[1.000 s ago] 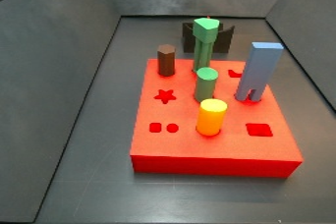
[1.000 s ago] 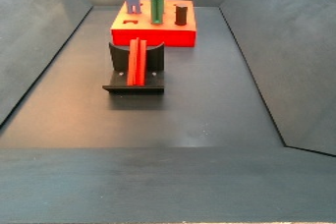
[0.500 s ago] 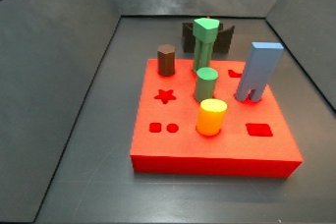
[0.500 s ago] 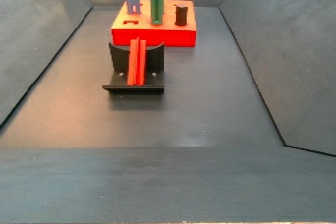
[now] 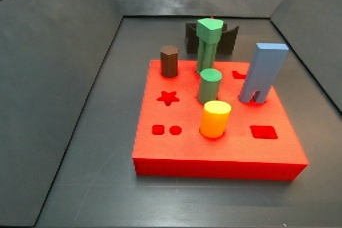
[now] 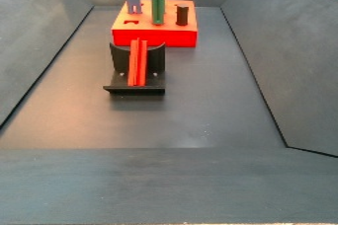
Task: Pick up the star object. Move up. Place the star object on the fixture. Regrasp the star object. Move to above the board. Insert the star object.
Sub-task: Regrasp the star object.
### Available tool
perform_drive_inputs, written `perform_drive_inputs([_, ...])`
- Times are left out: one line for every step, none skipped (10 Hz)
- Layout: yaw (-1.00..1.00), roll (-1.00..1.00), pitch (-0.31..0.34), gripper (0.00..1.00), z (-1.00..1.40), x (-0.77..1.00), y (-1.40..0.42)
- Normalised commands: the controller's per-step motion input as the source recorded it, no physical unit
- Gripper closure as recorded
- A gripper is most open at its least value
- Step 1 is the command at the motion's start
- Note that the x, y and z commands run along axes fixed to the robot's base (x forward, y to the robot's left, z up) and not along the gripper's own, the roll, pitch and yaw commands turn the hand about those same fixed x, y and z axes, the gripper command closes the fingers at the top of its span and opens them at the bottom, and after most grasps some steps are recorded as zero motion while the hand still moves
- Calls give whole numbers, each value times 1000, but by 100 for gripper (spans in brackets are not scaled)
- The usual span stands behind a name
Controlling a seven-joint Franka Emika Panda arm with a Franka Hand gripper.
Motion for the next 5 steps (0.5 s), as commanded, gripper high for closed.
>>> perform_drive_inputs([15, 1000, 27, 0, 5, 13, -21])
perform_drive_inputs([18, 1000, 35, 0, -8, 26, -24])
perform_drive_inputs([23, 1000, 45, 0, -8, 38, -23])
perform_drive_inputs([28, 1000, 58, 0, 1, 48, -28])
perform_drive_inputs([36, 1000, 76, 0, -6, 63, -30])
